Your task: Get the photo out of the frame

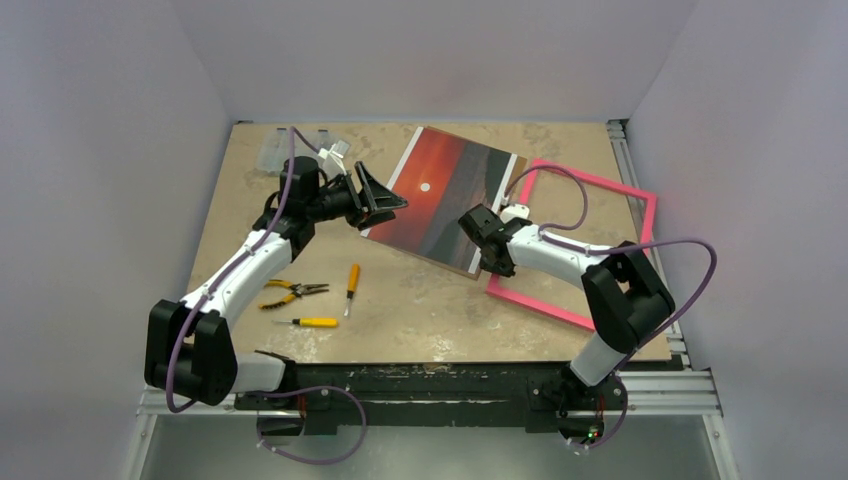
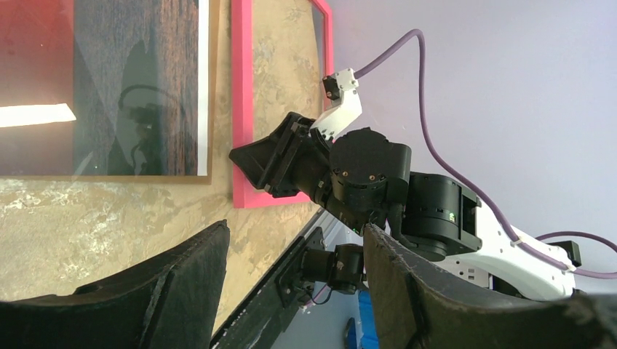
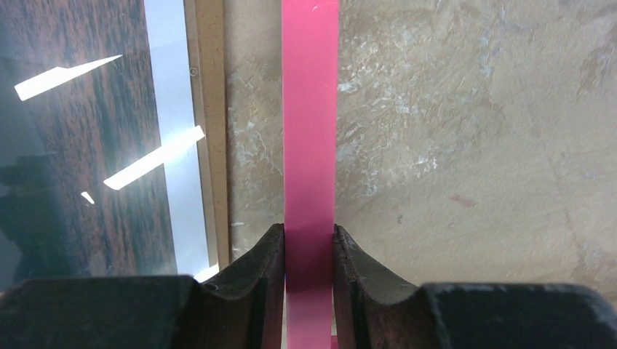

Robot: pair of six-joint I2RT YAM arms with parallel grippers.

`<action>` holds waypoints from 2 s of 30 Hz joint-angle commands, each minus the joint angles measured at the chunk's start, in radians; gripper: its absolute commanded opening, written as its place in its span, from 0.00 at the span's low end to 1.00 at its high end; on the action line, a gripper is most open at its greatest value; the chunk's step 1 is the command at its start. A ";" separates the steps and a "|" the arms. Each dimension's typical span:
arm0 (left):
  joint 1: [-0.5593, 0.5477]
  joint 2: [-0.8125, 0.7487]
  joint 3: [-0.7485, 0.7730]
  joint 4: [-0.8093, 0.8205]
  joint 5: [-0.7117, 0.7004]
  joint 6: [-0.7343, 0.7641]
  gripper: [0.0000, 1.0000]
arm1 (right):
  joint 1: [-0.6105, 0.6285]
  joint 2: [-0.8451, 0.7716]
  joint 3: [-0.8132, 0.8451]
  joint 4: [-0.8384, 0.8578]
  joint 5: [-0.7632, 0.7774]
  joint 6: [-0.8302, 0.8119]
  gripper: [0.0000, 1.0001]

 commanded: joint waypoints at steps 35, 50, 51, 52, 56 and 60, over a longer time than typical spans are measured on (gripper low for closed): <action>-0.105 0.108 0.041 0.004 0.025 0.075 0.68 | -0.033 -0.406 -0.230 0.359 -0.300 -0.181 0.84; -0.181 0.215 0.123 -0.199 -0.139 0.345 0.68 | -0.044 -0.761 -0.450 0.425 -0.208 -0.263 0.83; -0.181 0.218 0.124 -0.204 -0.142 0.341 0.68 | -0.055 -0.771 -0.440 0.401 -0.192 -0.285 0.83; -0.181 0.225 0.129 -0.211 -0.143 0.333 0.68 | -0.069 -0.780 -0.427 0.380 -0.185 -0.308 0.83; -0.181 0.243 0.166 -0.239 -0.147 0.307 0.68 | -0.165 -0.787 -0.392 0.367 -0.245 -0.358 0.84; -0.181 0.293 0.214 -0.269 -0.193 0.299 0.68 | -0.232 -0.710 -0.371 0.468 -0.365 -0.376 0.84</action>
